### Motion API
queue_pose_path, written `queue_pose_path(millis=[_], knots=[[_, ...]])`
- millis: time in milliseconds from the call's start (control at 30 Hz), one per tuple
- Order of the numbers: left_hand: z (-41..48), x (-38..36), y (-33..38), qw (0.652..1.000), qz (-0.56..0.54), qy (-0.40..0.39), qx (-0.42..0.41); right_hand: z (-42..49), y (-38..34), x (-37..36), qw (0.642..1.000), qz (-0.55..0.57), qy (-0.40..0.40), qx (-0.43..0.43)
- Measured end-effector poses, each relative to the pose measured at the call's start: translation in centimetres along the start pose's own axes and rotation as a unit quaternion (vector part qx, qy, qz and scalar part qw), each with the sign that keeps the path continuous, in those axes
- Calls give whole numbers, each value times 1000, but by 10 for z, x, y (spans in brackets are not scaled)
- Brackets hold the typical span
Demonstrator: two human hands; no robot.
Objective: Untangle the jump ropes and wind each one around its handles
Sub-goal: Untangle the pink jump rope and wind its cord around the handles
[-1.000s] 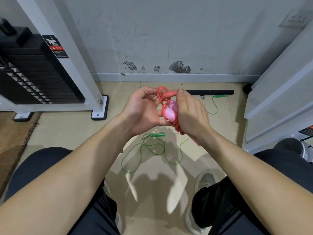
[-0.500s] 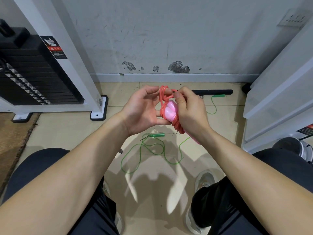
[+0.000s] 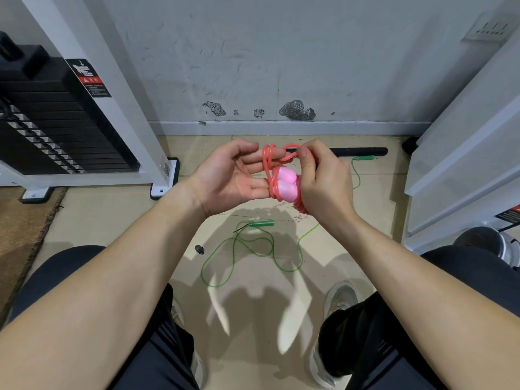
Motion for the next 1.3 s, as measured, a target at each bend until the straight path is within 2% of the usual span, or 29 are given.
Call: queue_pose_path(millis=[167, 300, 467, 633, 700, 767, 933, 1067, 1300], knots=[[-1, 4, -2, 1000, 15, 11, 4, 3, 0, 0, 996, -45, -71, 33], [-4, 8, -5, 996, 84, -6, -5, 4, -5, -1, 975, -165, -133, 64], [-3, 10, -6, 986, 162, 27, -7, 5, -5, 1, 957, -207, -190, 69], [-2, 14, -1, 943, 322, 85, -21, 5, -3, -2, 947, -228, -212, 80], [1, 16, 1, 940, 319, 110, -45, 5, -2, -4, 944, -233, -220, 81], [2, 16, 1, 955, 265, 117, -67, 5, -1, -6, 943, -228, -227, 84], [0, 11, 1, 968, 208, 109, -87, 10, 0, -1, 961, -168, -199, 97], [-4, 9, 3, 970, 199, 103, -89, 8, 10, -7, 986, -13, -166, 6], [-6, 8, -1, 972, 173, 138, -83, 1, 15, -17, 968, 173, -164, -83]])
Point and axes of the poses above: each hand's wrist, its own z-axis towards the middle knuckle, its own x-axis out of the back of the hand, y = z × x, the point moved 4 cm from there along z, towards the middle knuckle, and after that the axes turned 15 degrees about z, right-handed, at the moved point
